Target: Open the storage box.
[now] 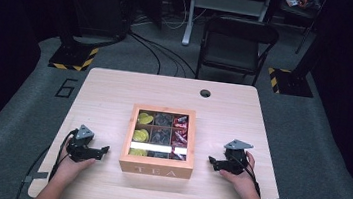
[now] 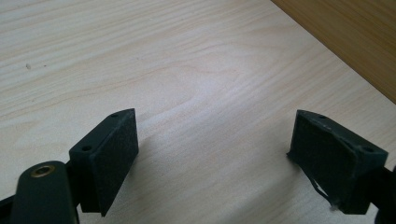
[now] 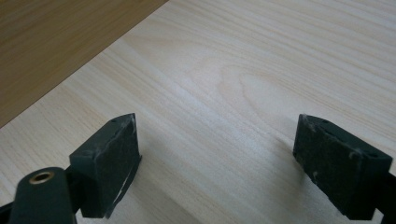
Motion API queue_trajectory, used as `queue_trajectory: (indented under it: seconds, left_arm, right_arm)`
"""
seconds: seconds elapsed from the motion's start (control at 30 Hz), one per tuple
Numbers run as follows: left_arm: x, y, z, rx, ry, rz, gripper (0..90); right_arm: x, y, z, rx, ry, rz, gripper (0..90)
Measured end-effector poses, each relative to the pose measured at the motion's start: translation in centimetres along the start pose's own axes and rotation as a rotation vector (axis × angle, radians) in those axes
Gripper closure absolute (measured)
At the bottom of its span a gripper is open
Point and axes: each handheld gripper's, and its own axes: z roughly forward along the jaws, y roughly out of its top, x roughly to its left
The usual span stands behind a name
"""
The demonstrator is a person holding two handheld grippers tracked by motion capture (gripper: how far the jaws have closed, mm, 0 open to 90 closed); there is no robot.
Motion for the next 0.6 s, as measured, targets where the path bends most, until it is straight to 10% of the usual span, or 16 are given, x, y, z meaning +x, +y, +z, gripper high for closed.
queue_trajectory:
  seconds: [0.6]
  left_arm:
    - [-0.07, -0.02, 0.08, -0.007, 0.007, -0.005, 14.9]
  right_arm:
    - [0.04, -0.02, 0.02, -0.006, -0.005, 0.000, 13.7]
